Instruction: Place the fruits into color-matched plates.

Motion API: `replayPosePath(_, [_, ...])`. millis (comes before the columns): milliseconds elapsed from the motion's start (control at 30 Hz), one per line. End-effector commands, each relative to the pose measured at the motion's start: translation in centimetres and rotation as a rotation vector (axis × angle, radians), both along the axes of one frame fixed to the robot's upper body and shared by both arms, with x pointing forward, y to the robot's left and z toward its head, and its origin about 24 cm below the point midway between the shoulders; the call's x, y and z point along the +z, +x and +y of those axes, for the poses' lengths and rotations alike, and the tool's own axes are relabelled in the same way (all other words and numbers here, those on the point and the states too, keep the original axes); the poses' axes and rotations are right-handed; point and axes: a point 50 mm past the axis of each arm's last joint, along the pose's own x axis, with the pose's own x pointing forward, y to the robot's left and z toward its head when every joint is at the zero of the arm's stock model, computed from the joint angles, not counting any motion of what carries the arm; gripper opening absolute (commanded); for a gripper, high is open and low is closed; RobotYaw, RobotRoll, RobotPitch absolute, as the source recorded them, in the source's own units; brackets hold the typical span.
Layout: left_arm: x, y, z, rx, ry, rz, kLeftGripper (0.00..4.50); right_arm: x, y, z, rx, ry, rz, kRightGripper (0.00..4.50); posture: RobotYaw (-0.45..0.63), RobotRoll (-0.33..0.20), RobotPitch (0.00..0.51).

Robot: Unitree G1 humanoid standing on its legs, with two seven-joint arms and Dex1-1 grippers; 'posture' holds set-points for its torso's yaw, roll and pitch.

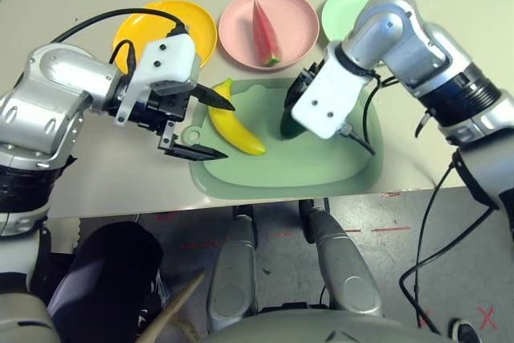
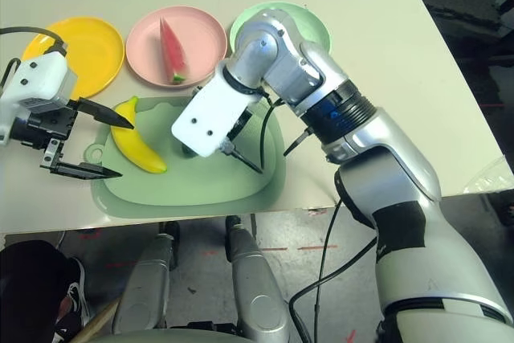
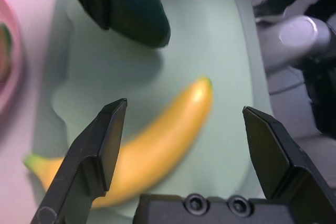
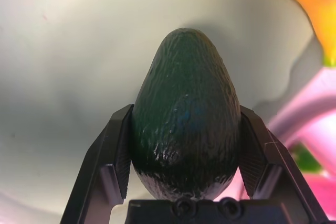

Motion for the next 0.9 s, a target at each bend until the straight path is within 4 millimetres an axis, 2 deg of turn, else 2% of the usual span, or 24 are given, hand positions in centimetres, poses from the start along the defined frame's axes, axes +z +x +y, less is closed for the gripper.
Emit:
replayPosePath(33, [0.9,0.2,-0.1,0.008,-0.036,-0.079,4.5,2.0,1.2,-0.7,-0.083,0.053,-0.035,2.97,-0.05,0.0,0.427])
replayPosePath(300, [1.7,1.1,-0.7,0.091,-0.177,-0.184,4.5,6.1,4.0,-3.3,-0.293,0.084,-0.266,2.97,-0.05,0.0,0.422])
replayPosePath(433, [1.8,1.4,-0.9,0.145,-0.225,-0.197,4.5,7.2,4.9,-4.7,-0.415,0.089,-0.32,2.97,-0.04,0.0,0.418])
replayPosePath(633, [1.9,1.4,-0.5,0.209,-0.265,-0.176,4.5,6.5,6.2,-7.2,-0.583,0.069,-0.352,2.97,-0.03,0.0,0.411])
replayPosePath(900, [1.3,1.1,0.3,0.232,-0.222,-0.161,4.5,3.9,7.6,-9.7,-0.736,0.063,-0.376,2.97,-0.01,0.0,0.406])
